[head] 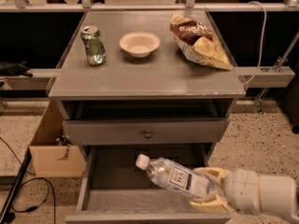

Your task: Pick blue plastic bottle from middle drawer and place on counter

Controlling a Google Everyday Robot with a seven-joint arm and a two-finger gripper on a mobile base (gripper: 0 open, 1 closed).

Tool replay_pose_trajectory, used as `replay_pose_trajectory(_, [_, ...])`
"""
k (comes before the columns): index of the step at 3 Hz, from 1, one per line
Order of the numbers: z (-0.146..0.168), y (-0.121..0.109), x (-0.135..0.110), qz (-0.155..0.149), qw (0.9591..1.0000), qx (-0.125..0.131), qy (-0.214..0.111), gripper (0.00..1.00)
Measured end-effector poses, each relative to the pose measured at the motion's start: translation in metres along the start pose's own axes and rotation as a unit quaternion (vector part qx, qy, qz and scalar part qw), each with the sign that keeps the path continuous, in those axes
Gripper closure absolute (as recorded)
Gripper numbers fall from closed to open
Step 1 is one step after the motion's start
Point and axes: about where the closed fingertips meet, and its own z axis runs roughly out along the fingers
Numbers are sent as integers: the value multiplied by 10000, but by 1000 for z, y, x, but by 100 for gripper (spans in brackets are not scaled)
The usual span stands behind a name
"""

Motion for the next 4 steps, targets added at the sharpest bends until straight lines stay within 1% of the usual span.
replay_pose_trajectory(1, [-9, 1, 8, 43, 9999, 141, 32, 100])
replay_pose_trajectory(2, [-9, 1, 7, 42, 9999, 141, 31, 100])
replay_pose_trajectory(3, [-19, -17, -19, -165, 9996, 215, -102, 100])
replay_pose_trajectory(4, [-47, -71, -85, -619, 9974, 369, -48, 100])
